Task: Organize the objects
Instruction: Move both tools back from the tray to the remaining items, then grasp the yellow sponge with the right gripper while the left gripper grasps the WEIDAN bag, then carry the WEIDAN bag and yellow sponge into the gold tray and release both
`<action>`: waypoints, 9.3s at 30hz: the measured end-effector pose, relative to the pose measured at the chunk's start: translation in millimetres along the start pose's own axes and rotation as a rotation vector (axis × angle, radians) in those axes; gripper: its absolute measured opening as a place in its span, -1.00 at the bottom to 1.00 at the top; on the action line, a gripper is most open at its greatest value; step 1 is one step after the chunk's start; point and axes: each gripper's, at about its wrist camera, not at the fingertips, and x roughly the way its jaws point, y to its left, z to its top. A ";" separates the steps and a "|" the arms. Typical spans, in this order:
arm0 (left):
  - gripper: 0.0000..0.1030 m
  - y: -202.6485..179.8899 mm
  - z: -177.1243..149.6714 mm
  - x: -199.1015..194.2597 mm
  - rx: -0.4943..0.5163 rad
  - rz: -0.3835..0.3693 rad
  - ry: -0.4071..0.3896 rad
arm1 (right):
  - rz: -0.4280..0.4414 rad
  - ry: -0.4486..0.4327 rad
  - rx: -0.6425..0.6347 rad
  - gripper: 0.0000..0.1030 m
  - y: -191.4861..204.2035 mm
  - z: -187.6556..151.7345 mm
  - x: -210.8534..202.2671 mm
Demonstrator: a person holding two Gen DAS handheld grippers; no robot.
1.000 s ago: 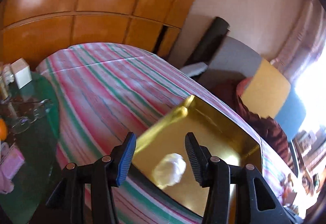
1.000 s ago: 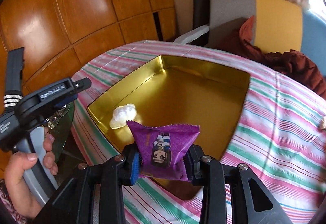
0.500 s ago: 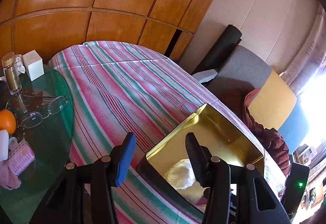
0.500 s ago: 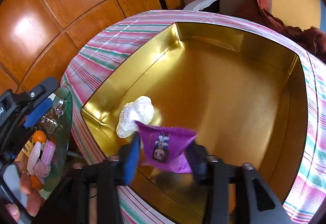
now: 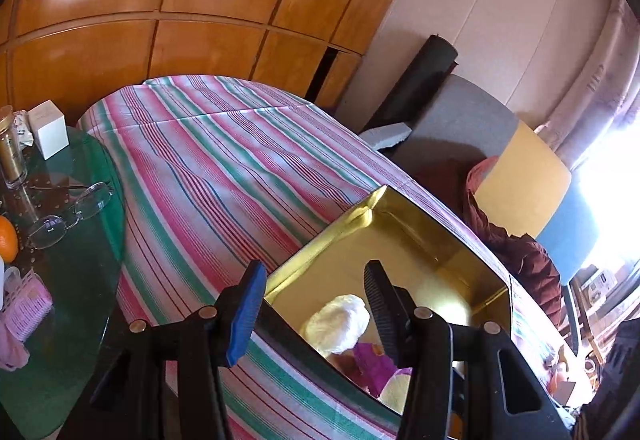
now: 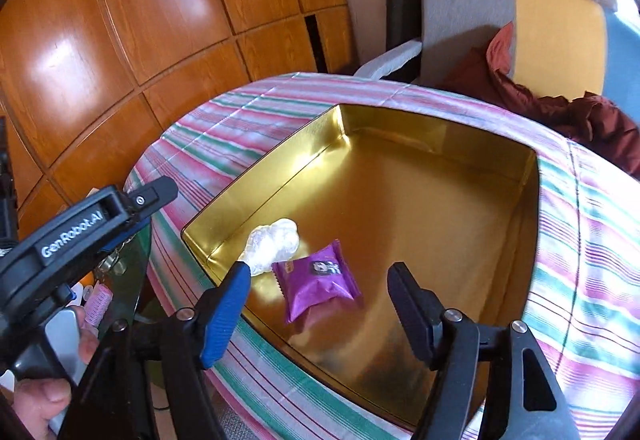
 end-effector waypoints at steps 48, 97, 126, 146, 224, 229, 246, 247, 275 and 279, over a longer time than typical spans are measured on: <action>0.00 -166.9 -145.5 -40.0 0.638 -0.493 0.292 | -0.571 -0.052 0.382 0.72 -308.7 -104.4 -178.5; 0.00 -174.2 -166.4 -44.0 0.686 -0.506 0.345 | -0.565 0.248 0.550 -0.11 -363.8 -159.4 -196.0; 0.30 -371.7 -287.1 -10.0 0.890 -0.493 0.649 | -0.409 0.001 0.758 -0.30 -384.8 -169.2 -227.1; 0.30 -329.1 -252.5 7.0 0.942 -0.474 0.414 | -0.376 -0.035 0.698 -0.30 -375.4 -157.2 -224.3; -0.18 -85.8 10.9 129.3 0.510 -0.117 0.381 | 0.000 -0.097 0.198 -0.30 -137.8 -75.3 -120.8; -0.18 -79.6 16.3 133.3 0.498 -0.070 0.362 | 0.035 -0.070 0.170 -0.30 -115.6 -69.3 -106.2; -0.10 -43.2 14.1 57.1 0.174 -0.118 0.184 | 0.111 0.016 0.068 -0.30 -61.6 -25.9 -48.1; -0.09 -42.2 14.8 51.6 0.161 -0.123 0.173 | 0.115 0.027 0.066 -0.30 -58.9 -23.2 -40.9; 0.01 -30.6 -23.5 17.1 0.117 -0.111 0.143 | 0.005 0.058 0.112 0.35 -53.3 35.1 33.8; 0.01 -36.6 -28.8 16.3 0.136 -0.114 0.147 | -0.028 0.009 0.079 0.35 -51.2 23.3 11.8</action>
